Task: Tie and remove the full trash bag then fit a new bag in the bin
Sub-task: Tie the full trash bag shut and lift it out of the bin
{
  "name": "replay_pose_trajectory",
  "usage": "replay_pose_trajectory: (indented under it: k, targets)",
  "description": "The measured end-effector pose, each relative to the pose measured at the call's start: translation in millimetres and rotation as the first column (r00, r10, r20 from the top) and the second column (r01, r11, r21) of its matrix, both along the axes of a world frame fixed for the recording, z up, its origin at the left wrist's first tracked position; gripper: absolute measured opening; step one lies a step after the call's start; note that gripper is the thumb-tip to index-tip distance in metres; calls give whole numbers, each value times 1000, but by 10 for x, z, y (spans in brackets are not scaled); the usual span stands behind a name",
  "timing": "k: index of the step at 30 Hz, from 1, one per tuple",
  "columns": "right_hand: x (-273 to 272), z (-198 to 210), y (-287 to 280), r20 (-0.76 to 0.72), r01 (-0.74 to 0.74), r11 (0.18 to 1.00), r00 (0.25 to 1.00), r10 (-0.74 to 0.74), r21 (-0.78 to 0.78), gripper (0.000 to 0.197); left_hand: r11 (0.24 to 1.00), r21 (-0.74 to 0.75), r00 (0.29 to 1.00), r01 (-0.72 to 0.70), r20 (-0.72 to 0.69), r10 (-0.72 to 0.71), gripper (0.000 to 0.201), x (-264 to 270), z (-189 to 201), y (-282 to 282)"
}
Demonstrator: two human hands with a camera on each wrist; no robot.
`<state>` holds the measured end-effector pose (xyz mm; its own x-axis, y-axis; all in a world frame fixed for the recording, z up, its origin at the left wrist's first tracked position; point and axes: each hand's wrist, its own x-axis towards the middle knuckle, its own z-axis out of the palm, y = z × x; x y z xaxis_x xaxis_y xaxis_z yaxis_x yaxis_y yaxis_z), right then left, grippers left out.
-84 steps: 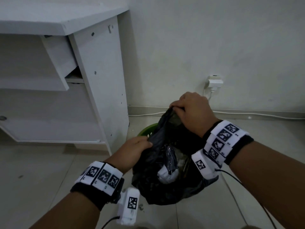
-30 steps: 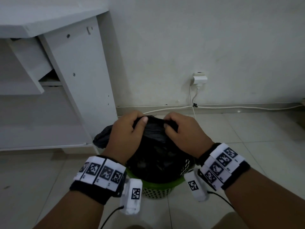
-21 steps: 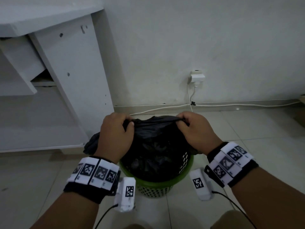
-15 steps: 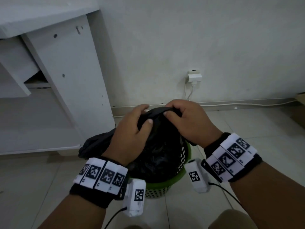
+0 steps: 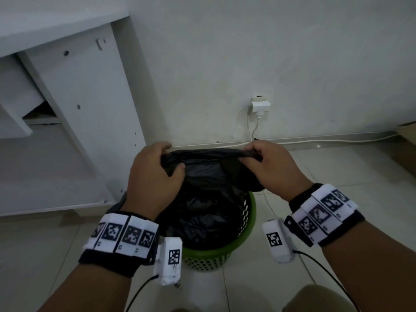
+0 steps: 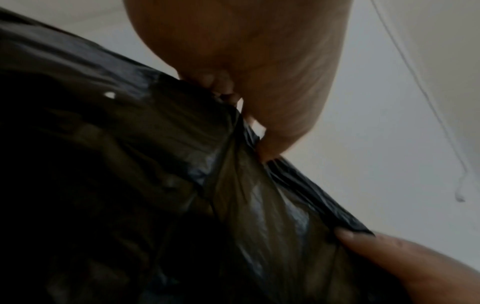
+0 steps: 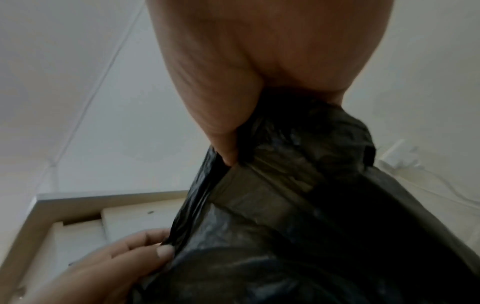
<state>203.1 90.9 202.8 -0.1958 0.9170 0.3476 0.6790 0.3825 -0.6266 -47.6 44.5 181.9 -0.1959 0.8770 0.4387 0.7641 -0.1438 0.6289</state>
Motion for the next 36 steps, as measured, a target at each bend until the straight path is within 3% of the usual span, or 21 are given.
replay_pose_trajectory:
  k: [3, 6, 9, 11, 13, 14, 17, 19, 21, 23, 29, 33, 36]
  targets:
    - [-91, 228, -73, -28, -69, 995, 997, 71, 66, 7, 983, 4, 983, 185, -8, -185, 66, 221, 115, -52]
    - [-167, 412, -145, -62, -153, 982, 985, 160, 109, 6, 956, 11, 955, 292, -49, -291, 59, 403, 210, -52]
    - [-193, 493, -181, -109, -190, 974, 973, 204, 121, 8, 953, 6, 951, 304, -60, -303, 43, 463, 208, 14]
    - [-188, 465, -214, -26, -208, 977, 978, 209, 48, 33, 956, 32, 956, 292, -30, -291, 31, 463, 173, 47]
    - [-188, 400, -231, 163, -220, 970, 958, 234, -101, 59, 953, 38, 945, 302, 122, -304, 24, 460, 160, 47]
    - [-190, 360, -233, 239, -221, 963, 937, 254, -156, 62, 951, 44, 931, 306, 197, -308, 21, 458, 164, 43]
    - [-189, 297, -204, 253, -250, 956, 925, 283, -152, 24, 941, 69, 893, 332, 298, -337, 18, 434, 200, 30]
    - [-162, 317, -182, 186, -267, 959, 942, 280, -95, 11, 937, 9, 905, 351, 254, -341, 16, 347, 226, 25]
    - [-102, 375, -161, 137, -246, 968, 959, 249, -39, 11, 938, -90, 931, 334, 186, -314, 7, 203, 240, 25]
    - [-40, 445, -112, 129, -213, 977, 970, 207, 31, 13, 940, -126, 940, 317, 175, -294, 10, 46, 252, 14]
    - [-32, 574, -37, 237, -31, 974, 971, -25, 226, 25, 960, -21, 917, 280, 301, -261, 10, 22, 412, 8]
    - [-250, 671, -181, 227, -149, 957, 970, 92, 251, 50, 943, 41, 861, 329, 397, -317, 6, 200, 602, -6]
    - [-374, 702, -220, 137, -267, 941, 960, 243, 207, 35, 928, 76, 839, 365, 406, -363, 7, 278, 712, -13]
